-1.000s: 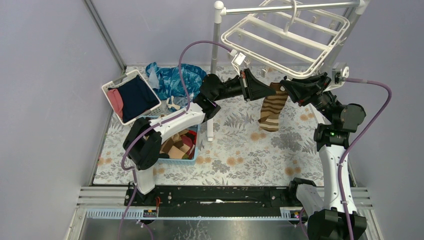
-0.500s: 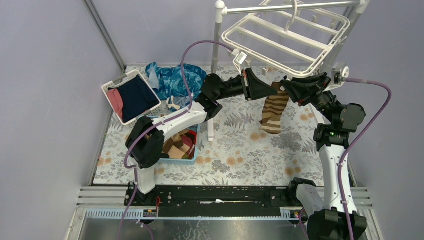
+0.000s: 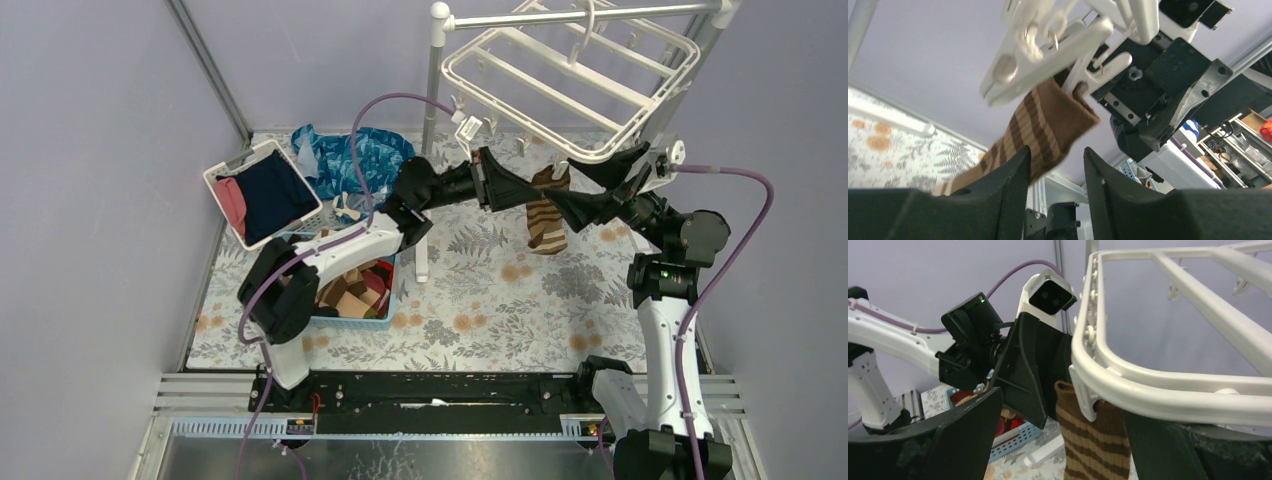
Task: Clip the socks to the hanger
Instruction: Clamp the sock onto the hanger, then pick up the sock from the bin.
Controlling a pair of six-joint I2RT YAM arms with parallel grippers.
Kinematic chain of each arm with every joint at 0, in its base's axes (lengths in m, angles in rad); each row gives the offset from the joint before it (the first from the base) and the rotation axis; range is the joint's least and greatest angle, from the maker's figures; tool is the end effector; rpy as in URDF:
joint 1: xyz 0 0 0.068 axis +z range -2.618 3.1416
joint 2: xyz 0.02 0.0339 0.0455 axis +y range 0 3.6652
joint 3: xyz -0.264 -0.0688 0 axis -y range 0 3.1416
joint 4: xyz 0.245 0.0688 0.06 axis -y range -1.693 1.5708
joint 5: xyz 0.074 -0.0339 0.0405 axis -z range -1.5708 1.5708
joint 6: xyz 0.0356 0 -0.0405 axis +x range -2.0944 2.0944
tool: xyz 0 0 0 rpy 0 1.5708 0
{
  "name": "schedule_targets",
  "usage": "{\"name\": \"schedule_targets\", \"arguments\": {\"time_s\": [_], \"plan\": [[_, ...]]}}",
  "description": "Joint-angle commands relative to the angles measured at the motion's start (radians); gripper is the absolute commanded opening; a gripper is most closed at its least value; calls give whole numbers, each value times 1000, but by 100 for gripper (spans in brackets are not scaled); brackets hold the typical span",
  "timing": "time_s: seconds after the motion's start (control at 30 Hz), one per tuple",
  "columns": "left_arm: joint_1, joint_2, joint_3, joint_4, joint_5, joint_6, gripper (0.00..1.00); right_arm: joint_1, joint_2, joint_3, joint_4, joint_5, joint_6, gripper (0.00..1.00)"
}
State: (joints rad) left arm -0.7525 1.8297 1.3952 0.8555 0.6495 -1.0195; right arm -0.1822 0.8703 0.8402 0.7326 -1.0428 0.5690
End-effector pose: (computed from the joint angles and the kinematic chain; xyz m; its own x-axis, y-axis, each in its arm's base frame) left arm 0.2981 -0.3086 0.3618 -0.6506 -0.3202 -0.6886 0.7503 -0.1310 -0.6480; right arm 0.1695 0.0000 0.4273 0.2352 0.2327 -0.9437 -0.8117 0.5811 -0.0590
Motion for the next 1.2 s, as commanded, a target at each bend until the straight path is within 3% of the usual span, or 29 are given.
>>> {"name": "schedule_targets", "arguments": {"time_s": [0.0, 0.1, 0.27, 0.53, 0.67, 0.83, 1.03, 1.17], "plan": [[9, -139, -139, -14, -48, 96, 52, 2, -63, 59, -189, -71, -133, 95], [9, -233, -255, -77, -96, 206, 61, -8, -102, 90, -429, -72, -258, 97], [9, -420, -440, -194, -171, 404, 66, -21, -169, 119, -766, -49, -478, 100], [11, -771, -661, -584, -398, 655, 75, -25, -204, 172, -1272, 52, -821, 100], [13, -940, -714, -703, -473, 668, 81, -25, -195, 177, -1422, 107, -915, 100], [15, -1082, -749, -815, -566, 611, 99, -25, -169, 139, -1576, 84, -1071, 100], [17, -1173, -746, -1064, -712, 473, 99, -25, -42, 111, -1800, 78, -1323, 100], [17, -1222, -748, -1179, -777, 428, 99, -25, -44, 91, -1784, 109, -1395, 100]]}}
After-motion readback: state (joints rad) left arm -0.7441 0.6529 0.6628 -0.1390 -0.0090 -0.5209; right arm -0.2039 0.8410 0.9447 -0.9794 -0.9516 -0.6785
